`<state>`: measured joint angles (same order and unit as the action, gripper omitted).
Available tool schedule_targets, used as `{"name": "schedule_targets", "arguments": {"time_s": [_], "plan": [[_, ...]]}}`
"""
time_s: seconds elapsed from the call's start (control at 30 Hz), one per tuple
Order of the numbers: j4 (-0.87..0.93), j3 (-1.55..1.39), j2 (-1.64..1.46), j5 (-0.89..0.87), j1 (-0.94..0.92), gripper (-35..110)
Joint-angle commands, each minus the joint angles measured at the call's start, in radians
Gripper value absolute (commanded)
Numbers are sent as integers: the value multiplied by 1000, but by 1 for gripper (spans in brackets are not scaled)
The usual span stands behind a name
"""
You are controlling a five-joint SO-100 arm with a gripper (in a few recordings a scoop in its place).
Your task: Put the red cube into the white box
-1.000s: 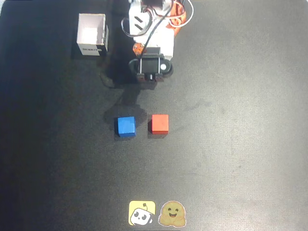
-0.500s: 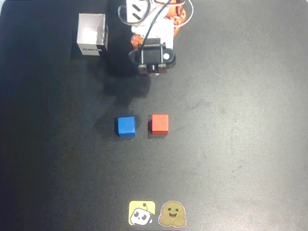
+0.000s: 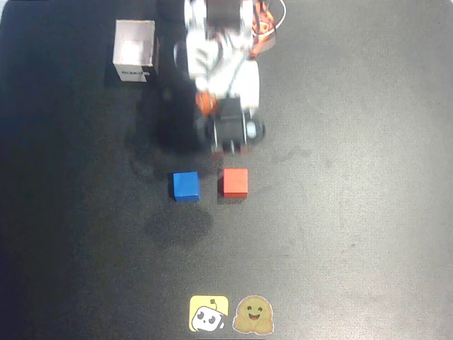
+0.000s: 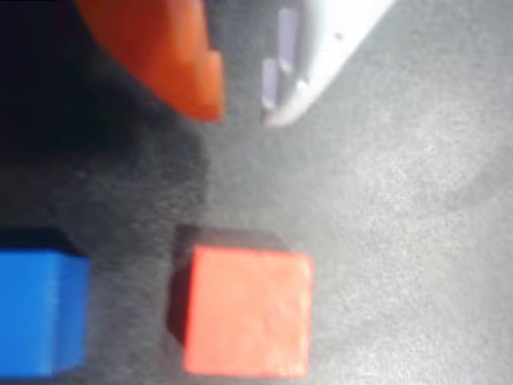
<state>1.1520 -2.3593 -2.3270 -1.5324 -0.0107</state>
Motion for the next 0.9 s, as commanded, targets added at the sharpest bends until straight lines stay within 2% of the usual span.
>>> {"name": "schedule_targets", "arguments": {"time_s": [0.0,0.5,0.87], "plan": [[-43,77,92,-8,15,4],[-236,97,291,6,52,16],[-296,126,367,18,54,20]]}}
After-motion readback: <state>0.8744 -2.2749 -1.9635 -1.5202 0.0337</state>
